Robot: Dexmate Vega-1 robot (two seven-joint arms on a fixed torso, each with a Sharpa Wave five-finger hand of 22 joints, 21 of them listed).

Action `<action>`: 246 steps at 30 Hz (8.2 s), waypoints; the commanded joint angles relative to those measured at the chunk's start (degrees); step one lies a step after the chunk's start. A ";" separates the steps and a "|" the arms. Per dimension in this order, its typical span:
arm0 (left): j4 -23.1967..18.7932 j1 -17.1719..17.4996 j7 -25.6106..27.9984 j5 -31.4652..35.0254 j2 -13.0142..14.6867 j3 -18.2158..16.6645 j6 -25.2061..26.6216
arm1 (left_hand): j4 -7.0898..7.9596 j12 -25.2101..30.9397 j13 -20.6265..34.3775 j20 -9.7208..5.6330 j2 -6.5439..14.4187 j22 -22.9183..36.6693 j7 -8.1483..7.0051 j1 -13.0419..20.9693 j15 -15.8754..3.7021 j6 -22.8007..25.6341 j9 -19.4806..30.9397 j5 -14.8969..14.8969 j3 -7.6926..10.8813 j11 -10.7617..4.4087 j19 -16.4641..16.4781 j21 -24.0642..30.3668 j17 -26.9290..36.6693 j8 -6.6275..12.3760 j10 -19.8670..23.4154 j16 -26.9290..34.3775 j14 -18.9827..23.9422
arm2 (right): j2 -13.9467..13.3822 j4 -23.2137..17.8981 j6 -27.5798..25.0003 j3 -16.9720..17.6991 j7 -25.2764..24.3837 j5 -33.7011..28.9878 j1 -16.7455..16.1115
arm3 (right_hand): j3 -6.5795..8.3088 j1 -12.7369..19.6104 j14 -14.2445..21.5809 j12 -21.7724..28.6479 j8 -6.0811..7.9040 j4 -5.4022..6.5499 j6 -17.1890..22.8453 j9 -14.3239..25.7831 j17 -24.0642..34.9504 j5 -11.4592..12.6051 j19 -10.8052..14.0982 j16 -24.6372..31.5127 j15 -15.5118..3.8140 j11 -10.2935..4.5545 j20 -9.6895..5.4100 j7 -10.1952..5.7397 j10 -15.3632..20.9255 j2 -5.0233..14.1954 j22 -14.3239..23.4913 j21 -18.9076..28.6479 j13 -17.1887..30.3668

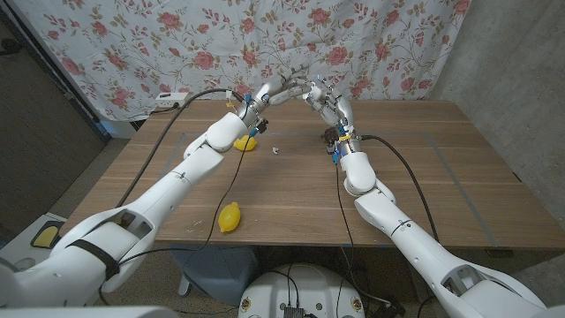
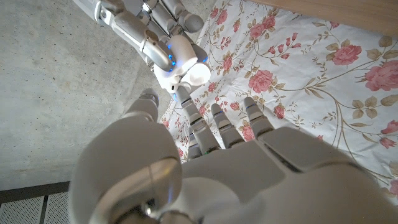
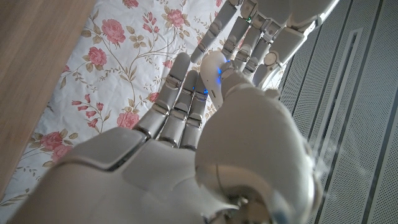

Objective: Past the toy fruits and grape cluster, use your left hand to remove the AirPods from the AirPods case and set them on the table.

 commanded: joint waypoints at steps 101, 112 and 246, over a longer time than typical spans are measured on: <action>-9.11 5.51 5.79 4.62 0.14 -2.31 8.56 | -2.84 7.15 9.54 0.94 -0.89 0.01 -1.29 0.29 -2.57 1.13 0.45 -0.53 0.37 -1.39 1.46 0.00 3.39 -0.88 3.01 3.21 5.21 | -2.09 -0.33 1.70 -2.39 -4.64 -7.80 1.02 | -0.22 1.77 0.22 4.28 0.34 0.26 1.04 0.05 -0.06 0.52 -1.86 -0.18 -10.31 -5.26 -9.92 -0.48 5.01 1.28 -0.26 2.45 1.31; -10.33 6.43 6.94 5.10 0.01 -2.71 9.77 | -3.30 8.37 10.62 0.90 -0.34 0.00 -1.18 2.06 -3.28 1.43 0.48 -0.53 0.71 -1.41 1.91 0.11 3.75 -0.75 3.46 3.73 6.11 | -3.28 -1.21 -0.13 -3.27 -7.48 -12.01 1.41 | -0.30 1.75 0.20 4.36 0.37 0.22 1.18 0.05 -0.07 0.52 -2.13 -0.18 -10.32 -5.26 -9.92 -0.56 5.21 1.21 -0.29 2.68 1.25; -4.64 6.65 12.42 1.69 -1.42 -5.04 5.40 | -2.97 17.92 20.41 -0.41 1.18 0.16 -1.22 15.54 -5.90 1.75 0.73 -0.63 0.44 -1.45 3.67 0.44 11.39 -1.18 2.45 9.04 8.54 | 3.44 5.38 3.25 3.30 -5.72 2.07 0.83 | -0.61 1.49 0.17 4.93 0.23 0.18 1.31 0.06 -0.09 0.84 -4.49 0.03 -10.32 -5.46 -9.71 -0.23 5.19 1.30 -0.50 5.14 1.04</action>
